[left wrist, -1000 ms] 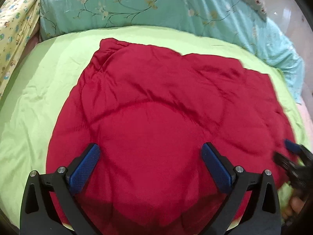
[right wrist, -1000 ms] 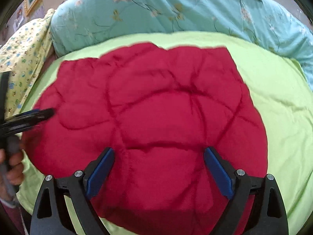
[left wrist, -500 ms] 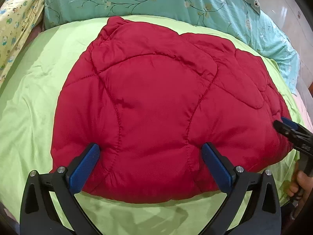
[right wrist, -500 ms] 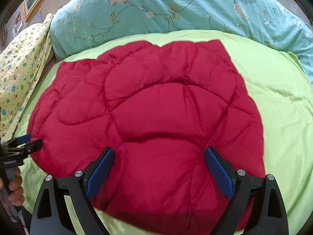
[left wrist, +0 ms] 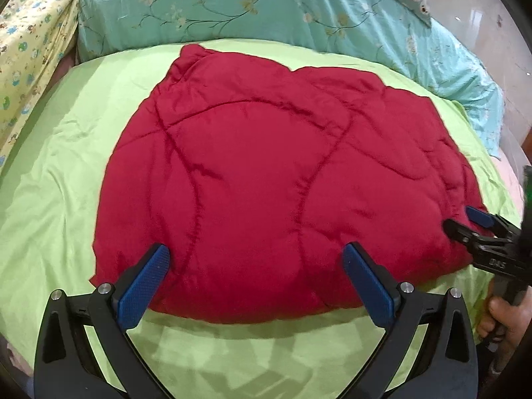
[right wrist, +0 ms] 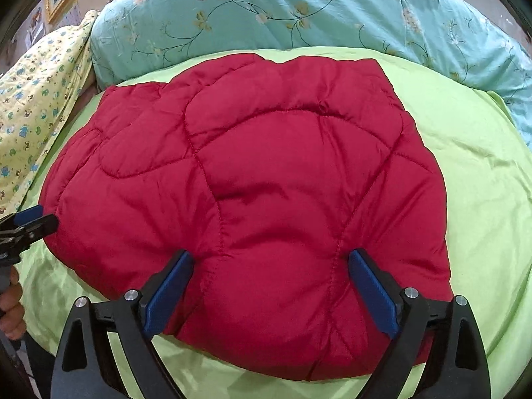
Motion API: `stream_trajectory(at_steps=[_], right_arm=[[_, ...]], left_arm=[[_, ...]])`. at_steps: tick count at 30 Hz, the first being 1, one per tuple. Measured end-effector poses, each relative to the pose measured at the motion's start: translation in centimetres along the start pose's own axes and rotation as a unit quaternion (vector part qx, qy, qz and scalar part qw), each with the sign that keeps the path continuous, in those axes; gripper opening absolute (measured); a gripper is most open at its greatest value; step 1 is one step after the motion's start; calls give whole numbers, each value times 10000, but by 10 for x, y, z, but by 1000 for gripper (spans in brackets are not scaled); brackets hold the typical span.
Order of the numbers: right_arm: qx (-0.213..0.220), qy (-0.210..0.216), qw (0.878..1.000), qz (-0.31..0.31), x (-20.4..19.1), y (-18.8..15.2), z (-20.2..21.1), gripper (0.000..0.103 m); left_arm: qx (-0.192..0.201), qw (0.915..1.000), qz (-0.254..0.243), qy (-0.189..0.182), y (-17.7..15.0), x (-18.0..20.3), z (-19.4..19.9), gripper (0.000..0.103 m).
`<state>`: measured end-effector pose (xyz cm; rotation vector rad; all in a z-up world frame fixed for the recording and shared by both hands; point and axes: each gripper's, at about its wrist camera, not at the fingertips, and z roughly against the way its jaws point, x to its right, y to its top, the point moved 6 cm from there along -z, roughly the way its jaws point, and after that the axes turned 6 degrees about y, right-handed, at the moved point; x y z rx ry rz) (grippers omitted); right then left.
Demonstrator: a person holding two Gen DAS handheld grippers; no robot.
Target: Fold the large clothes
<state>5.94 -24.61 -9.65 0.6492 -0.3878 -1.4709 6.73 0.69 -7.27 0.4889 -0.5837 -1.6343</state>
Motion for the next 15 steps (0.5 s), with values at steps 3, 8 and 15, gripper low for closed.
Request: stream_trajectory(at_steps=[3, 8, 15], right_arm=[[-1, -23, 10000, 18, 0, -1, 0, 95], [28, -40, 10000, -85, -4, -3, 7, 95], [379, 106, 9992, 94, -27, 10, 32, 94]], left_arm=[[-112, 9998, -115, 134, -2, 4, -10, 103], [-130, 9996, -153, 180, -4, 4, -16, 103], [-125, 9998, -46, 160, -2, 4, -10, 103]])
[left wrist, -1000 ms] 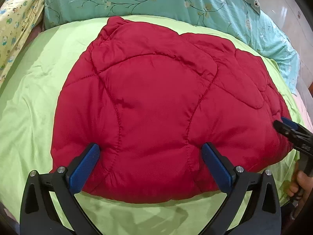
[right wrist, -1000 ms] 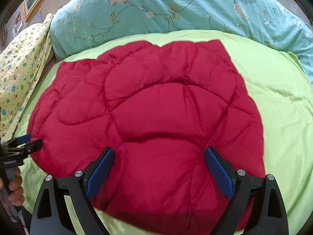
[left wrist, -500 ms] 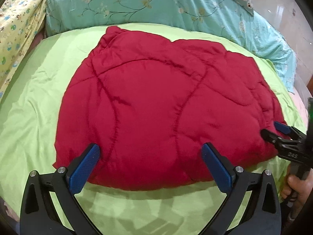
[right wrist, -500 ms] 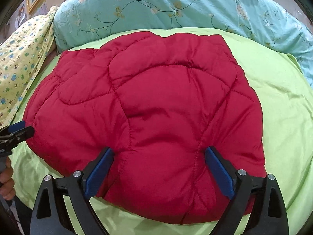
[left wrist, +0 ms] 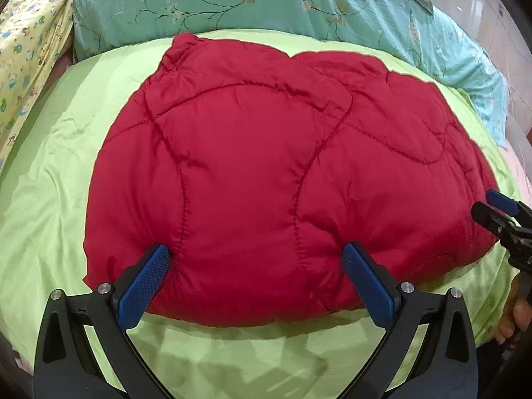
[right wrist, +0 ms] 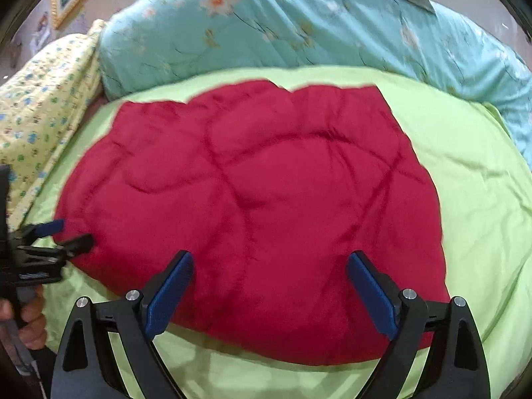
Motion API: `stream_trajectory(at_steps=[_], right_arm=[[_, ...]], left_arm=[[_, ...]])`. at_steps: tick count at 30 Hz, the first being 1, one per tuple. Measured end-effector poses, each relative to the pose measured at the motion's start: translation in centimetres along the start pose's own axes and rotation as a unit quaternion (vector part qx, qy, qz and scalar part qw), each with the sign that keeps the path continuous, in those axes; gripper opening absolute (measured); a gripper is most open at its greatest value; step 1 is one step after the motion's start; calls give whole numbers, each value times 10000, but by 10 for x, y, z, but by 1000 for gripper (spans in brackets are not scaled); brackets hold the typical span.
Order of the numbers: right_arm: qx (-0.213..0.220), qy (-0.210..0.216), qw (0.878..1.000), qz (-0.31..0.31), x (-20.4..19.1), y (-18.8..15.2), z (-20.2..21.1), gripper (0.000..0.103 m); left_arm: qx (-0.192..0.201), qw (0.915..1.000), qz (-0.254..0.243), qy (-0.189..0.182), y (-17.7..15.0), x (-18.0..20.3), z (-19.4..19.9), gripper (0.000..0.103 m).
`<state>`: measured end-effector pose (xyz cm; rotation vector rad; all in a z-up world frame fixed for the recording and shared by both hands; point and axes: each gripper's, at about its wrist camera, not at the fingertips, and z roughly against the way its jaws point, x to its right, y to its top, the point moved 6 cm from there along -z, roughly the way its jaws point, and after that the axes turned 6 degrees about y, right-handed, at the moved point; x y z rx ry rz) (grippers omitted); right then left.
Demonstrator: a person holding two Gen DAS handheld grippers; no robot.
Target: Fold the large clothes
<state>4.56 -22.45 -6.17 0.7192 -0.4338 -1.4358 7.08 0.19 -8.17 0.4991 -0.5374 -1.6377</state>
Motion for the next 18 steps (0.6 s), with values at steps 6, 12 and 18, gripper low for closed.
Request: stream_trajectory(at_steps=[6, 12, 18], right_arm=[[-146, -112, 9998, 49, -2, 17, -16, 94], [-378, -119, 9992, -32, 10, 3, -40, 96], [-343, -112, 9993, -28, 11, -1, -41, 97]], left_arm=[[55, 9997, 160, -168, 22, 1, 7, 103], [-86, 9998, -122, 149, 19, 10, -15, 103], [-50, 9994, -226, 252, 15, 10, -20, 103]])
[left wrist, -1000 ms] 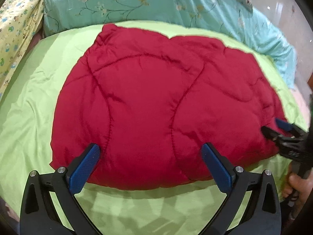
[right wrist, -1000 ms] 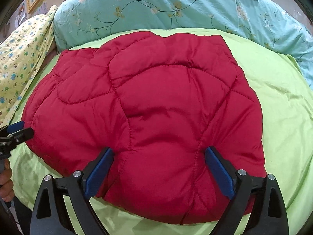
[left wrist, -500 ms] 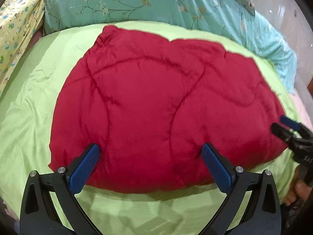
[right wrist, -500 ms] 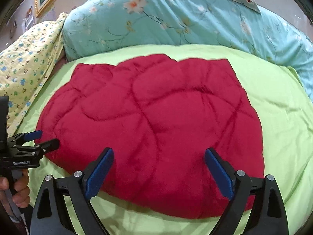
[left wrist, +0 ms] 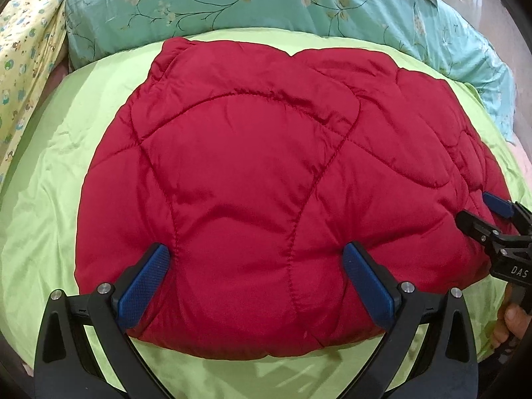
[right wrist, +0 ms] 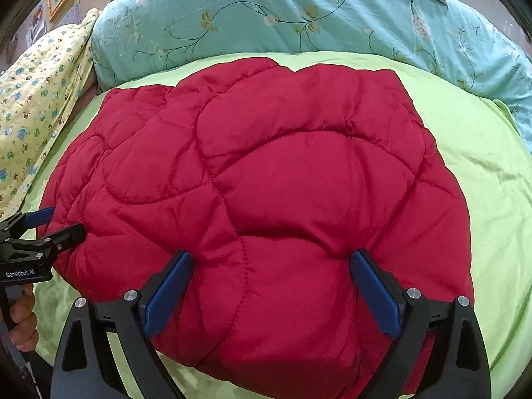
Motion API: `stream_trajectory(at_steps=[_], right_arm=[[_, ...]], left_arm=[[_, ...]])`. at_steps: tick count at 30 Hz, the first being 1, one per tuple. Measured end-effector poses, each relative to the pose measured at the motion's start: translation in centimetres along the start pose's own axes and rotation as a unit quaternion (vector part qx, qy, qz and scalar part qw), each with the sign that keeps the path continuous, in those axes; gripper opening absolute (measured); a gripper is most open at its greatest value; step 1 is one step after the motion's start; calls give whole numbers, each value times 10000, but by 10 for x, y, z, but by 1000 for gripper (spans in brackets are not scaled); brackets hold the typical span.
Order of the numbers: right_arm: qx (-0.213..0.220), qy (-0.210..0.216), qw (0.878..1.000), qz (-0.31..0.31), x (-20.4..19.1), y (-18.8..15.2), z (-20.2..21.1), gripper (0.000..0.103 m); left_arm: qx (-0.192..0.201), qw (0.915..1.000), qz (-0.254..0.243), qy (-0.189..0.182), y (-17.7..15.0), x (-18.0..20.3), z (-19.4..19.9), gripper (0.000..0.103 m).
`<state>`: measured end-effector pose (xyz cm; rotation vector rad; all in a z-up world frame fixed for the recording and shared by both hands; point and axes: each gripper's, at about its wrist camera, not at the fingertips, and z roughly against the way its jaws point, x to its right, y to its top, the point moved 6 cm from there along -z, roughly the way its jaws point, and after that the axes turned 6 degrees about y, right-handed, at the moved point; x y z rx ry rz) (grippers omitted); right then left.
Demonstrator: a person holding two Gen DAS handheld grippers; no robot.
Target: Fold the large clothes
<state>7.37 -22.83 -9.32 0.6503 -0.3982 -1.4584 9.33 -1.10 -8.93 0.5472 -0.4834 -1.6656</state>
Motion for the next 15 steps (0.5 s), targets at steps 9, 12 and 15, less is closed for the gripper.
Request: stream_trajectory(at_steps=[9, 12, 15], right_arm=[[87, -57, 9999, -7, 1, 2, 9, 95], [125, -73, 9999, -83, 7, 1, 13, 94], [80, 9, 9998, -175, 15, -2, 6, 95]], left_arm=[[29, 10000, -78, 20, -1, -1, -1, 103], [29, 10000, -81, 8, 0, -2, -1, 103], [48, 9999, -103, 35, 0, -1, 0, 103]])
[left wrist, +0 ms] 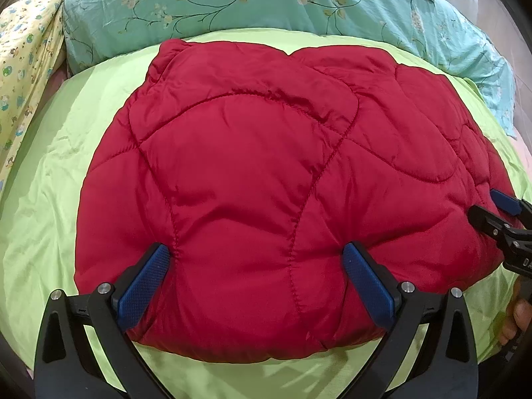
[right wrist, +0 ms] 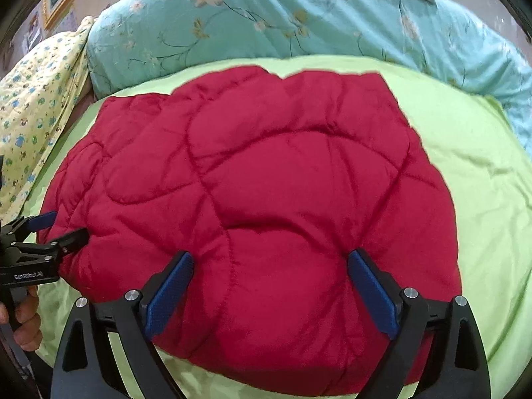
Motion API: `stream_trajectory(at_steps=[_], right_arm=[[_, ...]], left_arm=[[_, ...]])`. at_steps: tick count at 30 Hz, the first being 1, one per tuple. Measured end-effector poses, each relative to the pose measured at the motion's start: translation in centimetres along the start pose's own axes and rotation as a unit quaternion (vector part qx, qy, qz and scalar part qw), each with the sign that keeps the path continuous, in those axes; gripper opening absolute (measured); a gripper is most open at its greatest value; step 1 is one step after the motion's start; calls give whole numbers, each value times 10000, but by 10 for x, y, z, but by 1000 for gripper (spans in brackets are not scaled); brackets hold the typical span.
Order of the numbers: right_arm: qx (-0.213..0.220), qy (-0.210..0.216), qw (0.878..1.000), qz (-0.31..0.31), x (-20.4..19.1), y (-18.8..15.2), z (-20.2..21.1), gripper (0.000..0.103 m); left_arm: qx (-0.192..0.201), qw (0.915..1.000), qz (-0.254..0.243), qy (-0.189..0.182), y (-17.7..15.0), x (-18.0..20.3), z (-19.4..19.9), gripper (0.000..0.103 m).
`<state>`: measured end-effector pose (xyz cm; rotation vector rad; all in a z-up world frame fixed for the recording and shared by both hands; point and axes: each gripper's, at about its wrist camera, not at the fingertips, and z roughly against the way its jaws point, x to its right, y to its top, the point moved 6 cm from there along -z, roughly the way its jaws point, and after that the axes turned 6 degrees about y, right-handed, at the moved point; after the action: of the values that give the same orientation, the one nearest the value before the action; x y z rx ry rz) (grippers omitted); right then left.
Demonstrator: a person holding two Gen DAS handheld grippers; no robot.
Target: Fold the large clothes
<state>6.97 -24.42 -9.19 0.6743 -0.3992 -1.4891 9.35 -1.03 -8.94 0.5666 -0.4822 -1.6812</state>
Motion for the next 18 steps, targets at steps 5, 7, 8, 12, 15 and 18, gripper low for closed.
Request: stream_trajectory(at_steps=[5, 7, 8, 12, 15, 18], right_arm=[[17, -42, 10000, 4, -2, -1, 0, 97], [54, -16, 10000, -25, -3, -2, 5, 97], [63, -8, 10000, -41, -4, -2, 8, 96], [147, 125, 9998, -47, -10, -6, 29, 95], [117, 188, 9997, -69, -15, -13, 44, 97], [73, 300, 9995, -86, -22, -28, 57, 97]], left_arm=[[49, 10000, 29, 9, 0, 0, 1, 103], [117, 9999, 75, 26, -1, -1, 6, 103], [129, 9999, 92, 32, -1, -2, 8, 103], [176, 9998, 102, 46, -9, -3, 24, 103], [132, 9998, 135, 74, -18, -5, 34, 103], [155, 9997, 85, 181, -31, -4, 45, 103]])
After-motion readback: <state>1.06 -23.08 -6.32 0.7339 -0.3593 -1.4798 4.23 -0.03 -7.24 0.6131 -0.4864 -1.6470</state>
